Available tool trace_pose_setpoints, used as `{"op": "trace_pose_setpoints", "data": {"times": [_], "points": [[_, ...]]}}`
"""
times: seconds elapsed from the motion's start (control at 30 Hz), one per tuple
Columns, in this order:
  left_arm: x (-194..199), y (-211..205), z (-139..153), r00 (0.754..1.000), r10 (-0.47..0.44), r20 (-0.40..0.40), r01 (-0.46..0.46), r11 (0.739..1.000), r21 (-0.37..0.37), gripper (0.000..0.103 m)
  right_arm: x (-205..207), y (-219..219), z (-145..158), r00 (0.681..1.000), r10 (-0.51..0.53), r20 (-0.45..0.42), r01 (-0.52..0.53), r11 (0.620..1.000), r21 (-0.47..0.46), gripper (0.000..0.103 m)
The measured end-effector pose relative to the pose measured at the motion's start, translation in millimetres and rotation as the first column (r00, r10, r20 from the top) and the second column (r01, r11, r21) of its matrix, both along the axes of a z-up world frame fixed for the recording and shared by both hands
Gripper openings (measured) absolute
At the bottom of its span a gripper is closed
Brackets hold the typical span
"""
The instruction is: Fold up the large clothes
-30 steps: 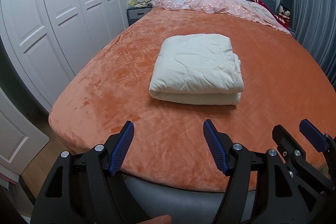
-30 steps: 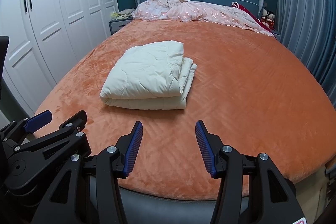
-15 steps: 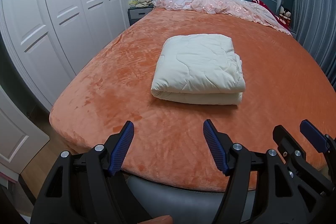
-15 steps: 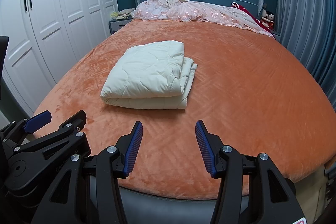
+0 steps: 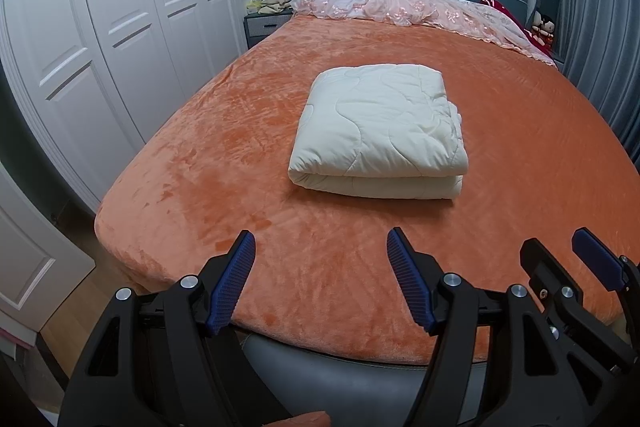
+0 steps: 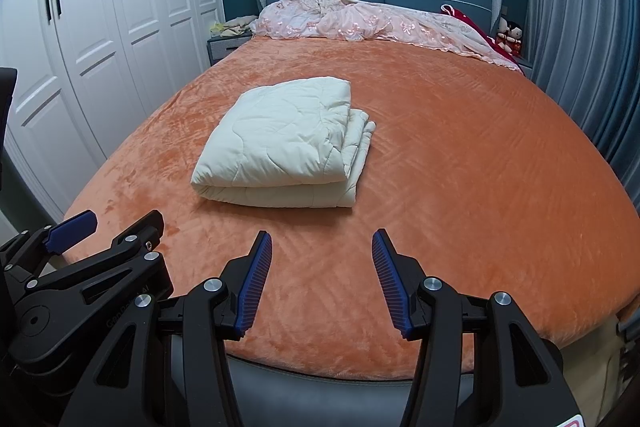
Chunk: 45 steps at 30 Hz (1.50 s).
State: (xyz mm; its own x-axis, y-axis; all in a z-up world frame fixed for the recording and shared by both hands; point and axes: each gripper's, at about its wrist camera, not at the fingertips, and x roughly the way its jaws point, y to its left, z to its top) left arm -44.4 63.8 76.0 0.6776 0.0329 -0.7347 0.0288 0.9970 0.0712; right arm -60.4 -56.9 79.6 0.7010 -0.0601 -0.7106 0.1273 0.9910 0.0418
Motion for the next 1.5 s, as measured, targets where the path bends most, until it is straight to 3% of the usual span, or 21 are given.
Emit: {"op": "trace_pose_setpoints", "data": {"times": [1.1,1.5], "points": [[-0.8,1.0,-1.8,1.000,0.018,0.012,-0.018,1.000,0.008,0.066,-0.9,2.9,1.2,1.000,-0.007,0.000,0.007,1.000,-0.010,0.052],[2.6,2.2,-6.6,0.999,0.033,-0.018,-0.033,0.999,0.006,0.066,-2.0,3.2,-1.7,1.000,-0.013,-0.003,0.013,1.000,-0.024,0.052]]}}
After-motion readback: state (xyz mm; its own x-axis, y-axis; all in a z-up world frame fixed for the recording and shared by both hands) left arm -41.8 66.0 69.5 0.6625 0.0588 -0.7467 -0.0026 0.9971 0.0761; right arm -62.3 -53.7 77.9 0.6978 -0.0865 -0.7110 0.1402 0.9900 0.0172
